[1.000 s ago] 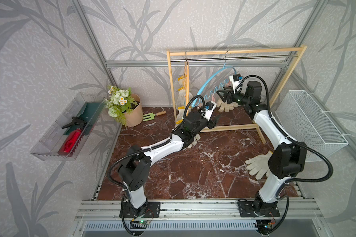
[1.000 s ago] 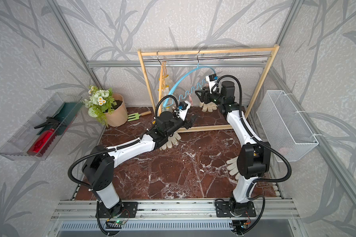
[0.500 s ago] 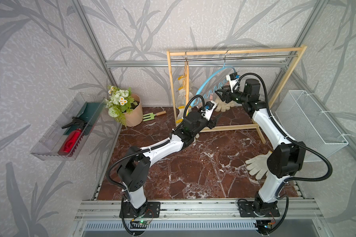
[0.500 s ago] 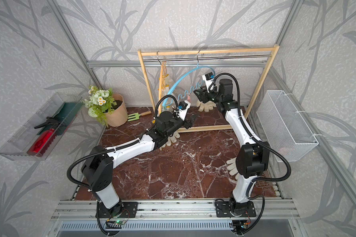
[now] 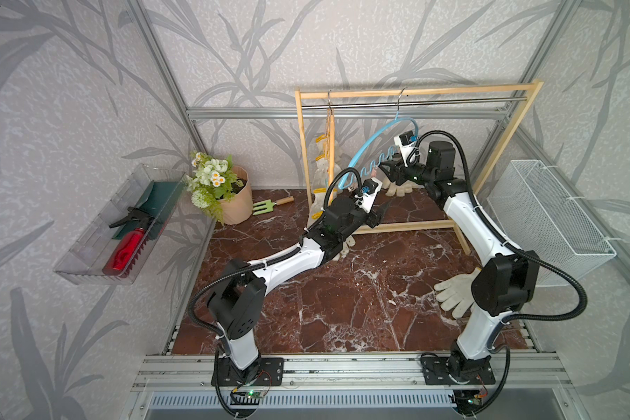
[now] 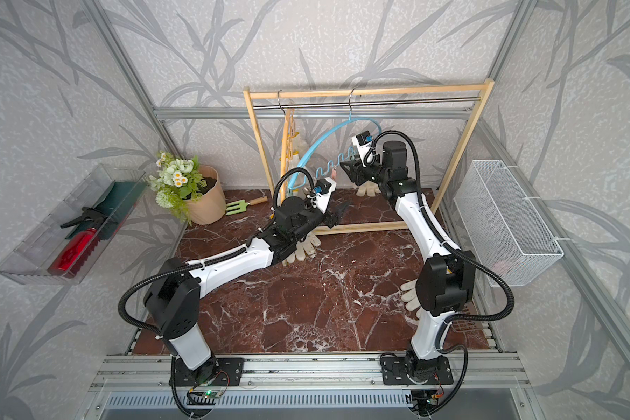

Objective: Clip the gloves onto a hanger to dry
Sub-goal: Open the clamp at the hanger.

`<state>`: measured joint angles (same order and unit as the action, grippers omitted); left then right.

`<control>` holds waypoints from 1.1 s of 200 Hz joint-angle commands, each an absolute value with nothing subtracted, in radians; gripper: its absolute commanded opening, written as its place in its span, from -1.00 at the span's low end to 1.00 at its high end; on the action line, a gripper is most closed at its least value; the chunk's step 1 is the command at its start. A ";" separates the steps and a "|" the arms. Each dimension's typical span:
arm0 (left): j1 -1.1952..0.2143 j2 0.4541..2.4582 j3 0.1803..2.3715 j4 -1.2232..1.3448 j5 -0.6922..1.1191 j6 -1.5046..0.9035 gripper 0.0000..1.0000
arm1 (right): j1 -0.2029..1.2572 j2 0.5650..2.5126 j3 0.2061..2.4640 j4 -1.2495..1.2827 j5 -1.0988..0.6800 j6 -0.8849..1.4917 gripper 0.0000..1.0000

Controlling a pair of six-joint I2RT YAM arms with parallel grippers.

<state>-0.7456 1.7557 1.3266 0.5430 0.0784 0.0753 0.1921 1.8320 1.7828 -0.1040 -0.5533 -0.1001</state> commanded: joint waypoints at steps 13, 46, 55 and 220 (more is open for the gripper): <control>-0.742 1.715 1.316 0.551 0.080 0.080 0.33 | 0.196 1.813 1.808 -0.104 -0.552 -0.105 -0.05; -0.742 1.711 1.312 0.551 0.081 0.080 0.33 | 0.196 1.813 1.810 -0.097 -0.552 -0.097 -0.10; -0.742 1.711 1.310 0.550 0.080 0.081 0.33 | 0.196 1.811 1.810 -0.095 -0.552 -0.096 -0.10; -0.742 1.711 1.296 0.548 0.087 0.068 0.31 | 0.195 1.782 1.796 -0.077 -0.558 -0.077 -0.48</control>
<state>-0.7456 1.7546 1.3136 0.5381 0.0792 0.0750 0.1921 1.8294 1.7828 -0.1020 -0.5507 -0.0898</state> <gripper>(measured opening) 0.656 0.276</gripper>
